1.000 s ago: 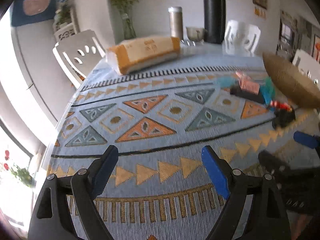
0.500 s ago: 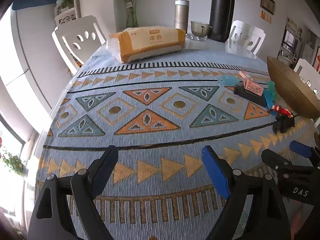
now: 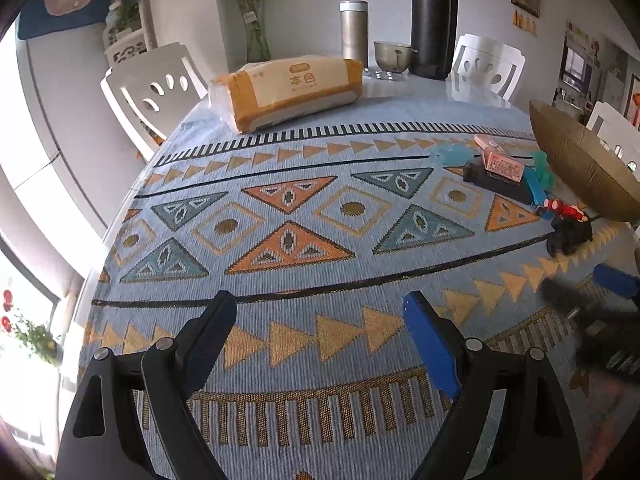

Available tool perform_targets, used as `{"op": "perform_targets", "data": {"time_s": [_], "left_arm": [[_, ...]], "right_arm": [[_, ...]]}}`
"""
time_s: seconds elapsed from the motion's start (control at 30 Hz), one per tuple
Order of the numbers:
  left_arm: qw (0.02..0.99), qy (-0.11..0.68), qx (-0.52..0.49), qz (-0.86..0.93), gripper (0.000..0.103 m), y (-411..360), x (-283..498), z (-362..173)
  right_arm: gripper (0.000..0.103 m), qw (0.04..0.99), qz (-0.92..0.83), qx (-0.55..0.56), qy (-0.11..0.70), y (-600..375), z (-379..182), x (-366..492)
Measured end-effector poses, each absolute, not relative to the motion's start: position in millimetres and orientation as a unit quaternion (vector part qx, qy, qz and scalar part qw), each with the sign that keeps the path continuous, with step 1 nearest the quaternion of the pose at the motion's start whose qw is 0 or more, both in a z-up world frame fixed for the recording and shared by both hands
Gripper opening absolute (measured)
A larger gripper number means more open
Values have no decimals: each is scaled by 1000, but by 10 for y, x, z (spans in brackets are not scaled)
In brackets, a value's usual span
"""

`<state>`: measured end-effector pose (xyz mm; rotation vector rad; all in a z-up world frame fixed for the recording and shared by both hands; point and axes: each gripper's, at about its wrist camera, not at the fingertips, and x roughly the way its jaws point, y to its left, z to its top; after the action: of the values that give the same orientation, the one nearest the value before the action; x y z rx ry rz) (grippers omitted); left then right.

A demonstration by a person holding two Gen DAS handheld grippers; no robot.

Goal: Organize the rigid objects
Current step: 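Withdraw both tools from the bowl back over the table, then grasp the pink capybara box with the left tool while the right tool grasps the red-shirted figure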

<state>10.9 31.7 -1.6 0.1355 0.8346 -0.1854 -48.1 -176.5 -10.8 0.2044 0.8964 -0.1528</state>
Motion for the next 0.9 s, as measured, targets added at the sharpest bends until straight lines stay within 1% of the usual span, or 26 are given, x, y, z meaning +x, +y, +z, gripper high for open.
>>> {"op": "perform_targets", "data": {"time_s": [0.1,0.17,0.2,0.27,0.43,0.47,0.5,0.63,0.77,0.83,0.87,0.9], "left_arm": [[908,401,66,-101,85,295,95,15],[900,411,58,-133,84,258,115,58],[896,415,54,-152,84,217,145,114],[890,413,61,-183,84,92,226,220],[863,421,71,-270,83,-433,613,384],[859,422,72,-280,78,-530,676,382],[855,424,72,-289,77,-632,749,382],[844,421,85,-323,76,-1087,995,364],[843,417,124,-316,76,-1376,1177,287],[836,426,128,-321,76,-1441,1288,225],[832,428,128,-328,70,-1474,1304,198],[834,423,135,-328,69,-1508,1292,180]], "right_arm": [[101,899,-93,173,392,-2121,-15,-668],[101,891,-98,204,393,-2346,-21,-712],[96,886,-93,201,407,-2447,-9,-684],[91,888,-84,189,412,-2547,62,-635],[91,888,-7,148,435,-2624,218,-341],[91,888,1,143,436,-2622,206,-304],[91,890,4,133,436,-2593,184,-259],[91,896,3,96,433,-2502,32,-139],[91,893,16,111,436,-2534,-120,-82],[88,893,18,115,436,-2545,-133,-53],[77,893,20,113,435,-2542,-136,-55],[67,892,22,110,438,-2526,-150,-46]]}}
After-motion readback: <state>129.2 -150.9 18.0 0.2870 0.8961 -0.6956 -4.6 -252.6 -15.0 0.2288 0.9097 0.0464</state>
